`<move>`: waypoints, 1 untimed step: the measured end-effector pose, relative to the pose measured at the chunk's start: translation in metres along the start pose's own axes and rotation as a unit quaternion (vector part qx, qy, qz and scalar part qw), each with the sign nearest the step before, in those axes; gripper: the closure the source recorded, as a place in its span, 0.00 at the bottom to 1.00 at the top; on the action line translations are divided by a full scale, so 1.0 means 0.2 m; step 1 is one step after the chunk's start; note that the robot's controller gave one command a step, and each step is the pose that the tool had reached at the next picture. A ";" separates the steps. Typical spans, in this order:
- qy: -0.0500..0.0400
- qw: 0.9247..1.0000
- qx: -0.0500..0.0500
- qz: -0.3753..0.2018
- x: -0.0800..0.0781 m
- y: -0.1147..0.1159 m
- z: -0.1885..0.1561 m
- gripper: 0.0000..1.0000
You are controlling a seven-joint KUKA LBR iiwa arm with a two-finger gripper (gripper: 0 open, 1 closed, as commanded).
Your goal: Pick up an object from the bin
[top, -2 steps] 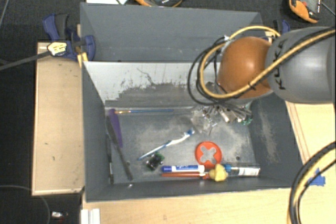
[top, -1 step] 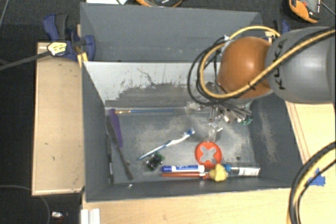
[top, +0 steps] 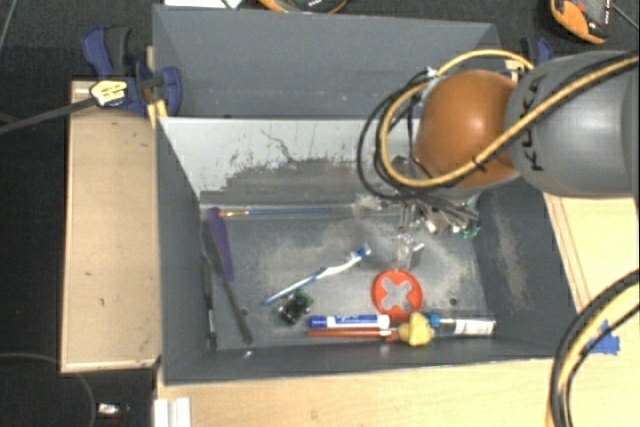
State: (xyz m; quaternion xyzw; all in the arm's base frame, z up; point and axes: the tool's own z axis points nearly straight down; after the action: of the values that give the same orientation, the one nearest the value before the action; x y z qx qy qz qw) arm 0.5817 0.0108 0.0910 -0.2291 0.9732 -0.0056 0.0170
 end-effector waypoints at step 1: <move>-0.001 0.996 -0.001 0.090 -0.06 0.20 0.10 0.00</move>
Offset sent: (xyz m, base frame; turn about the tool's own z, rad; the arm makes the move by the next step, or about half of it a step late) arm 0.0093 0.0435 -0.0161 -0.1364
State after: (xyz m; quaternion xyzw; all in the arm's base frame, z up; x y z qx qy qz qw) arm 0.5756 0.0527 0.0708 -0.1407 0.9899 -0.0032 0.0186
